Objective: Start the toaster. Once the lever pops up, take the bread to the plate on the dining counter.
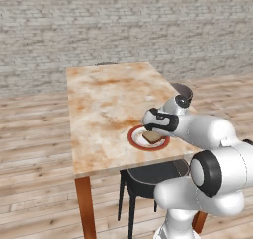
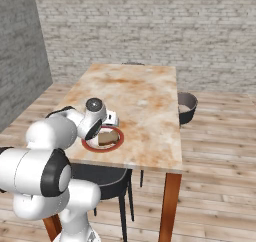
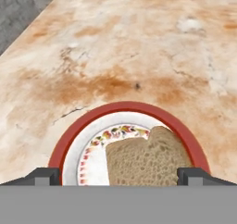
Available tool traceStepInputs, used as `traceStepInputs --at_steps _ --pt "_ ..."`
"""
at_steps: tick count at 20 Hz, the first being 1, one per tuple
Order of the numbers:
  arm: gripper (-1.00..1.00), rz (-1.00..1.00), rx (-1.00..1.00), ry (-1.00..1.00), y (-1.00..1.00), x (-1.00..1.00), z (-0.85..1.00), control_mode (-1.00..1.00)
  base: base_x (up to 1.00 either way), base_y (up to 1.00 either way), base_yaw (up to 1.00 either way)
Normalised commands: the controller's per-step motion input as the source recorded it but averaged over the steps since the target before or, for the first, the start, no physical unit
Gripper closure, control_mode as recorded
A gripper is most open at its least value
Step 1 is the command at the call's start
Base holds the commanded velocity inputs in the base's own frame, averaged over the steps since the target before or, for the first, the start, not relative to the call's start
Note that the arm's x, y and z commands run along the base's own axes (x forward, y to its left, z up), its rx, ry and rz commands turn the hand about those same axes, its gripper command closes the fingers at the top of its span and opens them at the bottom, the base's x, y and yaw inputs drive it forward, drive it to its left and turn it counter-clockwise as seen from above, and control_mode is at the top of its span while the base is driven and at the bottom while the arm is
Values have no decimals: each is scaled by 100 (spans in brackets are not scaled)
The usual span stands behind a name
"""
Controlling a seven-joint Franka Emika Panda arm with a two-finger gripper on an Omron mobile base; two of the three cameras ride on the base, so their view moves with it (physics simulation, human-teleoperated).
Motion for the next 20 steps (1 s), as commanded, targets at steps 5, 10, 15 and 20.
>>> traceStepInputs --at_steps 5,10,15,20 --pt "-100 -5 -3 2 0 0 7 -100 0 0 0" --pt "-100 -6 -1 5 3 0 6 -100 0 0 0" --pt "-100 -6 0 8 1 -7 6 -100 0 0 0" --pt "-100 -5 0 10 0 -30 7 -100 0 0 0"
